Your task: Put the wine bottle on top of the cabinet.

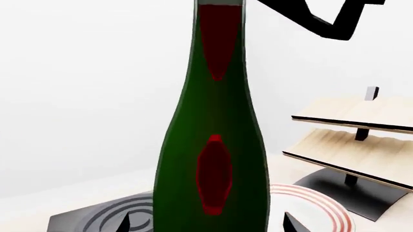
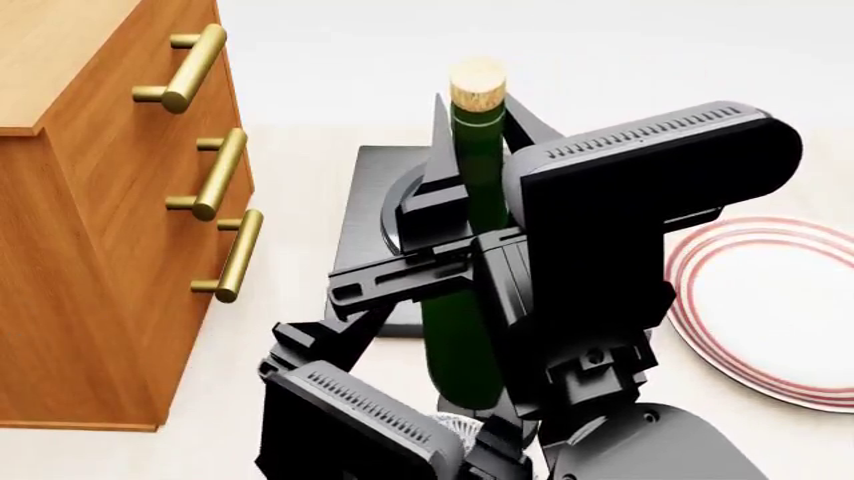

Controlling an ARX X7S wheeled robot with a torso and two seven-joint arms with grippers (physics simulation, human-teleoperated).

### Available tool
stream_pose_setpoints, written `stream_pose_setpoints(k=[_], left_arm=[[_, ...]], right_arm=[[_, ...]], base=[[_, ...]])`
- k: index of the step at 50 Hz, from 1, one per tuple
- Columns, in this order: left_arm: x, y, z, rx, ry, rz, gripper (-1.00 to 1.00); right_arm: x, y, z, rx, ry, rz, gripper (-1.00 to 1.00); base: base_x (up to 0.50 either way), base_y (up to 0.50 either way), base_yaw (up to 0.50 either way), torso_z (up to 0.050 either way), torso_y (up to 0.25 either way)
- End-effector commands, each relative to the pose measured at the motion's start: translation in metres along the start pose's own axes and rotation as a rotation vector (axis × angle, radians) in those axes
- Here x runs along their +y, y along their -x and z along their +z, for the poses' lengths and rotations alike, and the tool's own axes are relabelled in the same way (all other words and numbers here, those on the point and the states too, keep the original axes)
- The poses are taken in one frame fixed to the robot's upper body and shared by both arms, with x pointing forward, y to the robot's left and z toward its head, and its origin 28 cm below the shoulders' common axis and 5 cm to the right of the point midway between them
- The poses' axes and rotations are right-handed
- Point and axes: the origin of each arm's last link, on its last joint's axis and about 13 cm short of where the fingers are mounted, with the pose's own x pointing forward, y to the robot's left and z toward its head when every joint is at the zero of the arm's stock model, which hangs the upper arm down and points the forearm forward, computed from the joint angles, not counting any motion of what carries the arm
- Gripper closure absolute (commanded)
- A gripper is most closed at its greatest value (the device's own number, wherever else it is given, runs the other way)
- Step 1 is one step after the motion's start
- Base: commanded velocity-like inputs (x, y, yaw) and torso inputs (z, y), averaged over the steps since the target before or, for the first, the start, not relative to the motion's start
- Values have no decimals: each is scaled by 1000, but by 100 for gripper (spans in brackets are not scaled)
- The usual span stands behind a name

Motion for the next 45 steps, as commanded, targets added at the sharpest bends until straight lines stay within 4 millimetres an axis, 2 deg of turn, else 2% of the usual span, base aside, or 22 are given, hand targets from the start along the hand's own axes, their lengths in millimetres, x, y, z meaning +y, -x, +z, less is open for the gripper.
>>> stream_pose_setpoints(k=[1,27,28,45], left_arm=[[4,-12,-1,-8,6,-7,-100],[4,-16,-5,6,-2,-10,-100],[5,-16,-6,7,-3,-3,100],[3,-13,-9,11,1,10,100]], right_arm=[[-4,-2,6,-42,8,-24,100],[-4,0,5,-39,5,-28,100],[-4,0,5,-39,4,-28,100],[-4,0,4,-38,-5,-32,100]], base=[[0,0,0,0,0],[0,0,0,0,0],[0,0,0,0,10],[0,0,0,0,1]])
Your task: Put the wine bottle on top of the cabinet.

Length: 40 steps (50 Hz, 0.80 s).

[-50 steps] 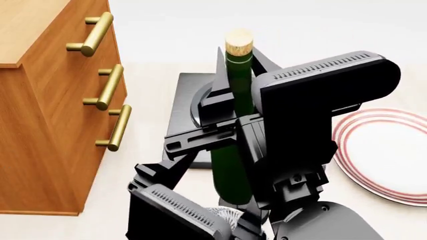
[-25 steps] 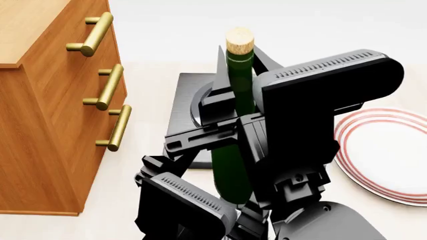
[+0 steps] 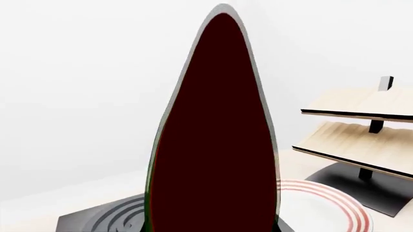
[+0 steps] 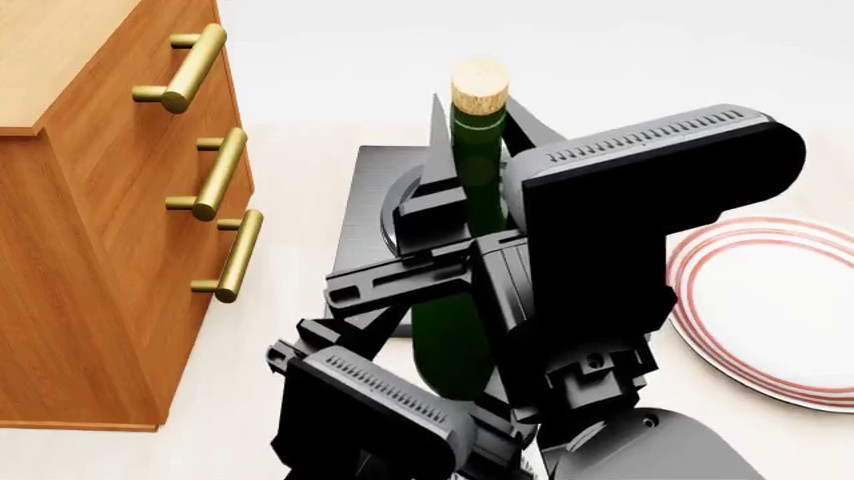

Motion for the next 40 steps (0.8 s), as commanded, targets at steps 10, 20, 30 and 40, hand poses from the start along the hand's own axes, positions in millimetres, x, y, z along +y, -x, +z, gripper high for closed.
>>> stream_pose_setpoints(k=[10,20,30,40], left_arm=[[-3,1,-3,3,38,-8,100],[-3,0,-1,-3,41,-8,100],[0,-1,-3,3,36,4,100],[7,-5,-7,13,29,28,100]], right_arm=[[-4,0,2,-26,-42,-16,-100],[-3,5,1,-25,-23,-28,-100],[-4,23,9,-60,-46,-56,-100],[3,69,8,-96,-54,-112,-100]], base=[[0,0,0,1,1],[0,0,0,0,0],[0,0,0,0,1],[0,0,0,0,0]])
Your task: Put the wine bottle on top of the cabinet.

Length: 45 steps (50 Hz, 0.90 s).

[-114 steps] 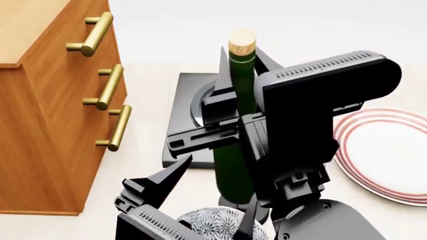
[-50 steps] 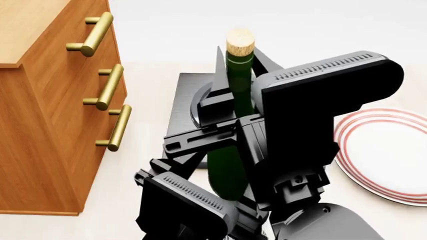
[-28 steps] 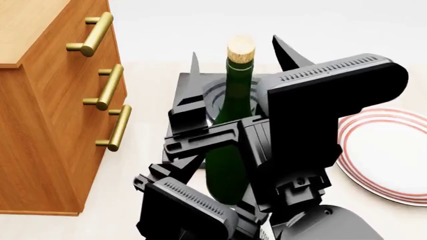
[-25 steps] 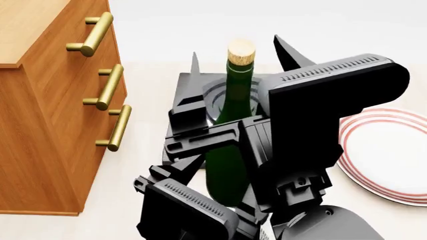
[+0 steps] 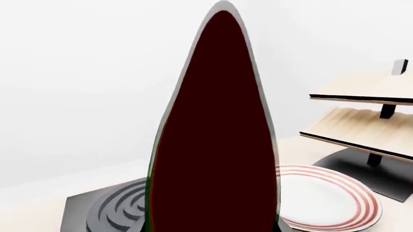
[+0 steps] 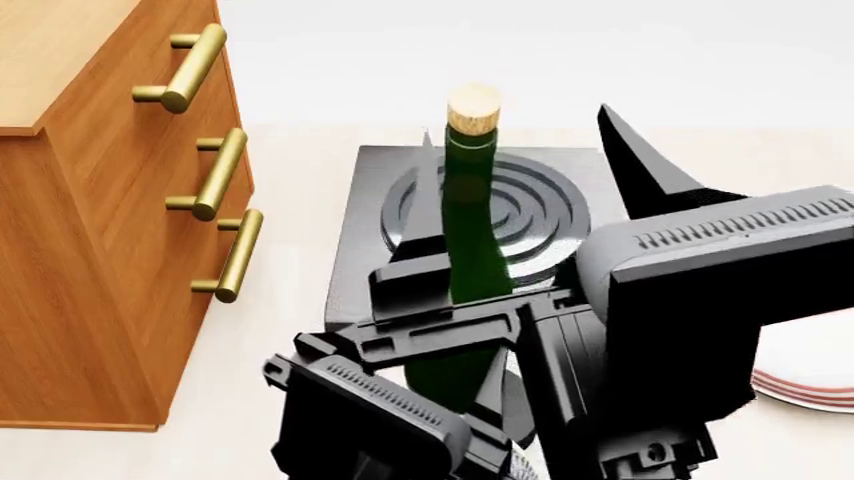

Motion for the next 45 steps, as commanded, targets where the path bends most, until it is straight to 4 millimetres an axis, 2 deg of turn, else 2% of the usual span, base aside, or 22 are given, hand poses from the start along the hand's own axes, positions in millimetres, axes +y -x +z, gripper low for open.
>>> stream_pose_setpoints(k=[1,12,19,33,45], left_arm=[[3,-7,7,-36,31,8,100],[7,-8,14,-47,17,15,100],[23,-13,25,-72,10,63,100],[52,-27,64,-139,-89,117,100],[72,-28,101,-185,-170,159,100]], right_arm=[[2,41,5,-53,-24,-65,-100],[4,64,-1,-64,-68,-117,-100],[6,74,-3,-51,-80,-127,-100],[7,85,-16,-13,-116,-150,-100],[9,87,-31,38,-115,-156,-100]], base=[[0,0,0,10,10],[0,0,0,0,0],[0,0,0,0,1],[0,0,0,0,1],[0,0,0,1,1]])
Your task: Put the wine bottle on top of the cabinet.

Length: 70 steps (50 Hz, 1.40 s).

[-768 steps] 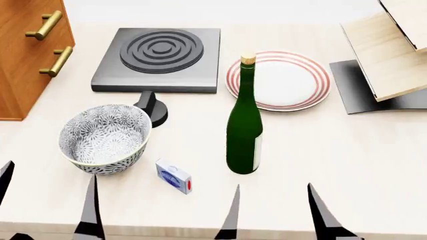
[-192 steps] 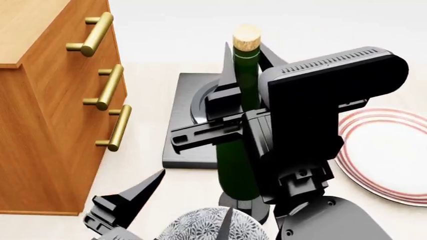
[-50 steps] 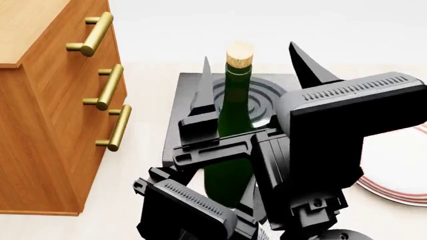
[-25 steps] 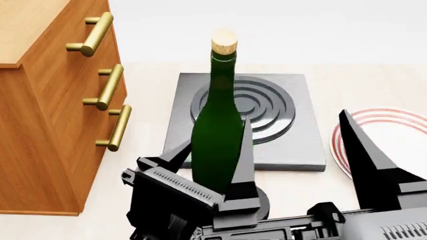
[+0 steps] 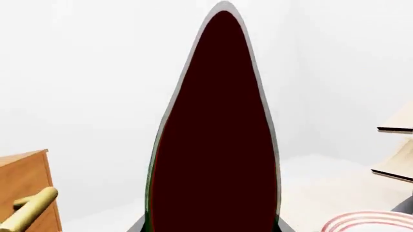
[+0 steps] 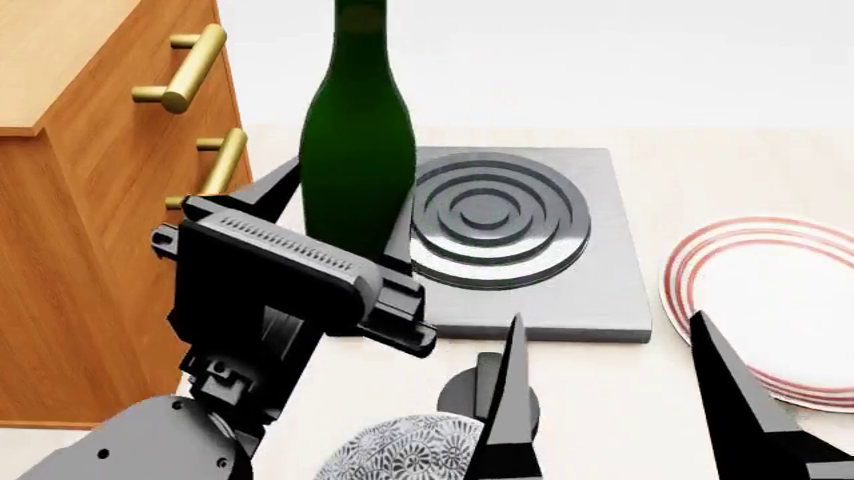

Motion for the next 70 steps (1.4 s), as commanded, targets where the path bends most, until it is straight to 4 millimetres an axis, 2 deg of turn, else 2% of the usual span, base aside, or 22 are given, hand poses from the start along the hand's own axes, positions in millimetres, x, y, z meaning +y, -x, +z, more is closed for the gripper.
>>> stream_pose_setpoints(k=[1,11,16,26,28,35,39,43,54,65,66,70], left_arm=[[24,-12,41,-93,-44,40,100],[43,-19,62,-111,-105,80,100],[56,-27,80,-121,-169,100,100],[87,-42,127,-152,-275,170,100],[93,-43,134,-153,-215,181,100],[119,-55,172,-155,-198,192,100],[133,-62,186,-147,-180,211,100],[142,-66,187,-116,-130,233,100],[171,-84,190,7,-321,300,100],[203,-91,187,82,-305,454,100],[206,-91,189,71,-258,467,100],[212,-91,190,87,-275,489,100]], right_arm=[[-1,2,-14,20,1,-17,-100],[3,0,-27,61,7,1,-100],[2,-1,-28,67,10,1,-100],[0,0,-26,60,1,-9,-100],[0,0,-25,60,-1,-8,-100],[0,0,-24,59,-6,-11,-100],[-2,0,-24,58,-5,-16,-100],[-2,0,-23,58,-4,-19,-100],[-3,-1,-27,75,-5,-13,-100],[0,-1,-27,80,-3,7,-100],[1,-1,-27,80,-4,9,-100],[1,-1,-27,80,-5,10,-100]], base=[[0,0,0,0,0],[0,0,0,0,0],[0,0,0,0,2],[0,0,0,1,1],[0,0,0,0,0],[0,0,0,0,0],[0,0,0,0,3],[0,0,0,0,0],[0,0,0,0,1],[0,0,0,0,1],[0,0,0,0,0],[0,0,0,0,0]])
